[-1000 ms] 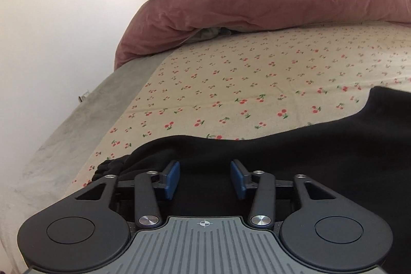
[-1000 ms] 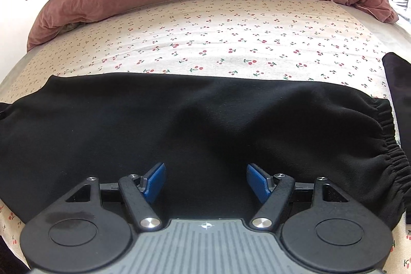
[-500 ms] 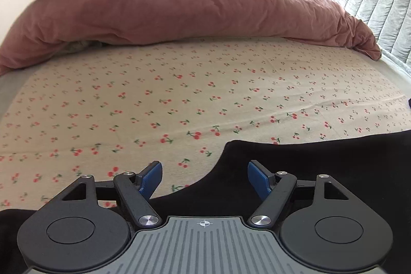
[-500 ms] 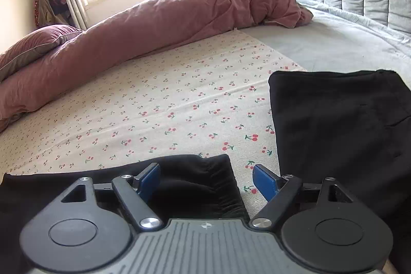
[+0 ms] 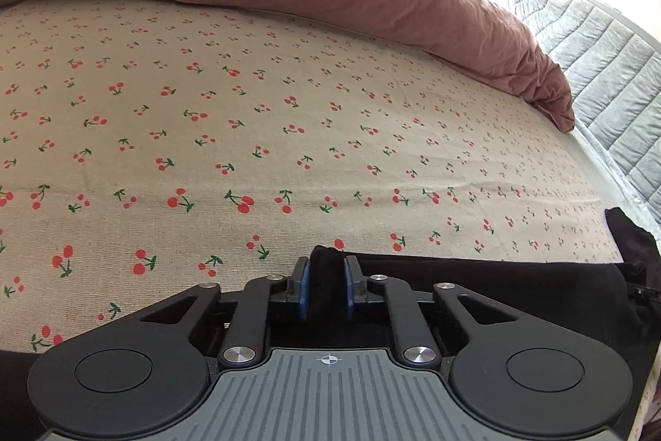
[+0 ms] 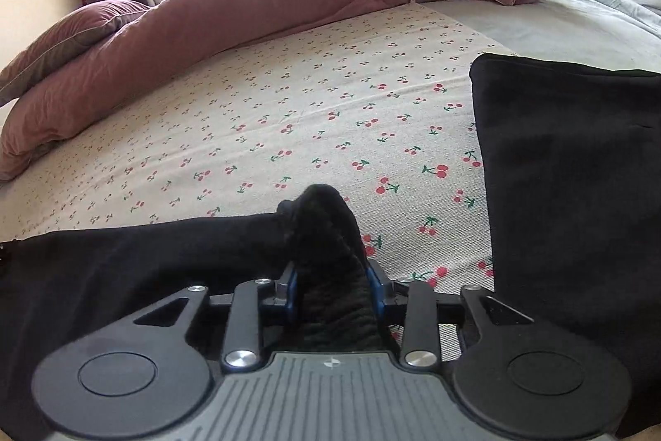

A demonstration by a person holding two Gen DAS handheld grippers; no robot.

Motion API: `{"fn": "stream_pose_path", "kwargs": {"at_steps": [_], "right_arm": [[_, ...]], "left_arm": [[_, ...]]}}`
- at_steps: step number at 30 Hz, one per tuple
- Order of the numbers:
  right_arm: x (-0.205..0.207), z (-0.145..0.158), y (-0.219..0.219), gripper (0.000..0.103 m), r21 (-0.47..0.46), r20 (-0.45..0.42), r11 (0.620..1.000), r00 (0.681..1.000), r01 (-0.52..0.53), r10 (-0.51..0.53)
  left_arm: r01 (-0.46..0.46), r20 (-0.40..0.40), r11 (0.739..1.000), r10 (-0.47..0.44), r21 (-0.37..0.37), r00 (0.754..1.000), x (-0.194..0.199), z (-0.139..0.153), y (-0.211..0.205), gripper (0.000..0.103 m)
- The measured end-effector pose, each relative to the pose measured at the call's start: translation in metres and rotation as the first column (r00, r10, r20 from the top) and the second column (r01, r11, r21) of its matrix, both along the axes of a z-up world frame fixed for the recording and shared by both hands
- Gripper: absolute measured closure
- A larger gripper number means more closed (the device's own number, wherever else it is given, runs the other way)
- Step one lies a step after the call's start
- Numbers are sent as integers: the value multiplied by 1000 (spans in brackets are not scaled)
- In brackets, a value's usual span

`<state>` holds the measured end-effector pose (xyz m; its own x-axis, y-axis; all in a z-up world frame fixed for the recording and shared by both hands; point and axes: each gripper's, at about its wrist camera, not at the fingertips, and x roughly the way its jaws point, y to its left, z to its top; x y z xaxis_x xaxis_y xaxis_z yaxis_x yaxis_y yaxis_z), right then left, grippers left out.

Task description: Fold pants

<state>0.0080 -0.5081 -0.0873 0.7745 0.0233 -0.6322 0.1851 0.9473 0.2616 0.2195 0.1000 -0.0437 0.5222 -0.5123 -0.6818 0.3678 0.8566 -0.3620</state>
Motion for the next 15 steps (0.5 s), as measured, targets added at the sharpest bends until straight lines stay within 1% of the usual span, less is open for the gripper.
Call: {"fn": "stream_pose_path", "kwargs": {"at_steps": [2,4,6,7,9,11,13,14,15], "right_arm": [[-3,4,2,74,-30,22,999,1000,22,-22],[-7,15,0,75,-62,76,997,996,45,-40],[-9,32,-7,76,-57,156,996,986,62,-53],[-8,38,-10,76,-49,180,997,982,62,-53],[2,43,-14,76,-40,198,997,979,60,-51],[18,36,-20,76,-33,171,998,984,61,-54],[34,19,-25,74,-14,113,998,992,63,-61],[41,8,-28,73,-9,72,997,995,75,-74],[45,-1,-31,68,-8,33,996,996,87,-87]], "left_arm": [[-57,33,998,58,-24,998,-8,5,1,94],[-95,76,995,97,-27,992,-13,14,-2,95],[-125,126,991,129,-39,984,-15,27,-3,95],[-132,144,990,137,-45,980,-15,31,-3,95],[-158,165,986,163,-43,973,-13,33,-3,95],[-176,152,984,179,-34,972,-4,25,-3,95],[-189,131,982,189,-8,973,6,9,-4,95],[-189,104,982,188,7,977,11,-1,-5,95],[-190,83,982,188,19,979,14,-10,-7,94]]}}
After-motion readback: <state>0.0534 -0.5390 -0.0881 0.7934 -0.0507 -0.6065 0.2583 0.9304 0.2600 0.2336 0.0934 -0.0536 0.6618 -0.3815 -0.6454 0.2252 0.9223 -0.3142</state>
